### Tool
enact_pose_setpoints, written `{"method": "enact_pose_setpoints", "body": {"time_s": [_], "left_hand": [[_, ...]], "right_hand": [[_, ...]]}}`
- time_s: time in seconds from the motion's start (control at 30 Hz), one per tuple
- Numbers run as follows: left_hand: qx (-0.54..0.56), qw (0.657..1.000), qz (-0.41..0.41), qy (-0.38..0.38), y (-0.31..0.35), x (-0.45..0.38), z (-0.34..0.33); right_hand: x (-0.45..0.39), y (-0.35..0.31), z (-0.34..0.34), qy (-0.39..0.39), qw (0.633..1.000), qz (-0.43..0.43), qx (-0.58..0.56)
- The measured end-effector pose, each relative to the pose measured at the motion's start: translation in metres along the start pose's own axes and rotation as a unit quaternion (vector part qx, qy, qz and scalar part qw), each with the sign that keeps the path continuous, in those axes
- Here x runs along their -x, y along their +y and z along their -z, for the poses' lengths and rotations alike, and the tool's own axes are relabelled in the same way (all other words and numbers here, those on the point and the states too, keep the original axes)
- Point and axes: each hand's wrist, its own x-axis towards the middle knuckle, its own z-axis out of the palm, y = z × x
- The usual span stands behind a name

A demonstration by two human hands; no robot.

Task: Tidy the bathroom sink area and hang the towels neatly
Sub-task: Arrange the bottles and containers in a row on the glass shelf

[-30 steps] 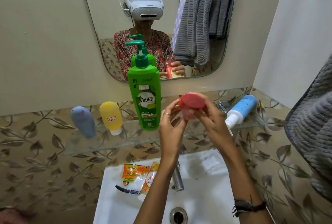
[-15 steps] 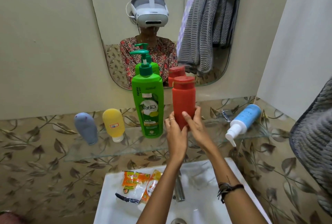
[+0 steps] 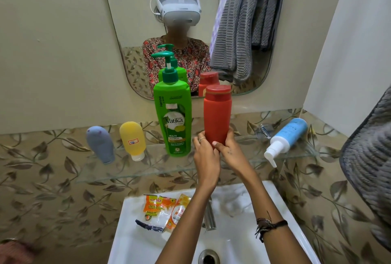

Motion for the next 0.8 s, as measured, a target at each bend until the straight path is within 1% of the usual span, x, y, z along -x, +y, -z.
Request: {"method": "enact_pose_setpoints", "body": {"time_s": [0.13,0.2,0.23,0.3,0.33,0.37,0.4,0.47,0.57,0.63,0.73,0.8], "left_hand": [[0.008,1.000,0.014,-0.010,0.004,0.001,0.001],[0.028,1.000,0.015,0.002,0.004,0.007,0.001],[0.037,0.999,0.015,0.020,0.004,0.012,0.001],[0.034,0.996,0.000,0.081,0.003,0.030,-0.004],[0.032,0.994,-0.018,0.108,0.004,0.039,-0.007],[0.036,0.991,-0.044,0.118,0.007,0.047,-0.011],[0.050,0.991,-0.071,0.106,0.010,0.052,-0.016],[0.091,0.988,-0.115,0.042,0.019,0.053,-0.024],[0.132,0.976,-0.170,-0.043,0.034,0.036,-0.035],[0.118,0.972,-0.180,-0.099,0.038,0.020,-0.044],[0.084,0.965,-0.159,-0.193,0.042,-0.001,-0.057],[0.076,0.960,-0.154,-0.222,0.045,-0.006,-0.063]], "right_hand": [[0.009,-0.007,0.002,0.014,0.999,-0.002,0.032],[0.019,-0.009,0.001,0.028,0.998,0.000,0.061],[0.025,-0.010,0.000,0.039,0.997,-0.002,0.070],[0.036,-0.013,0.002,0.067,0.995,0.006,0.074],[0.041,-0.016,0.005,0.086,0.994,0.019,0.071],[0.044,-0.018,0.011,0.107,0.991,0.036,0.072],[0.046,-0.021,0.019,0.128,0.987,0.054,0.081],[0.047,-0.024,0.040,0.166,0.976,0.085,0.113],[0.046,-0.017,0.078,0.206,0.958,0.092,0.179],[0.046,-0.006,0.102,0.213,0.950,0.064,0.218],[0.047,0.012,0.127,0.205,0.936,0.021,0.285],[0.046,0.020,0.132,0.187,0.933,0.011,0.307]]}}
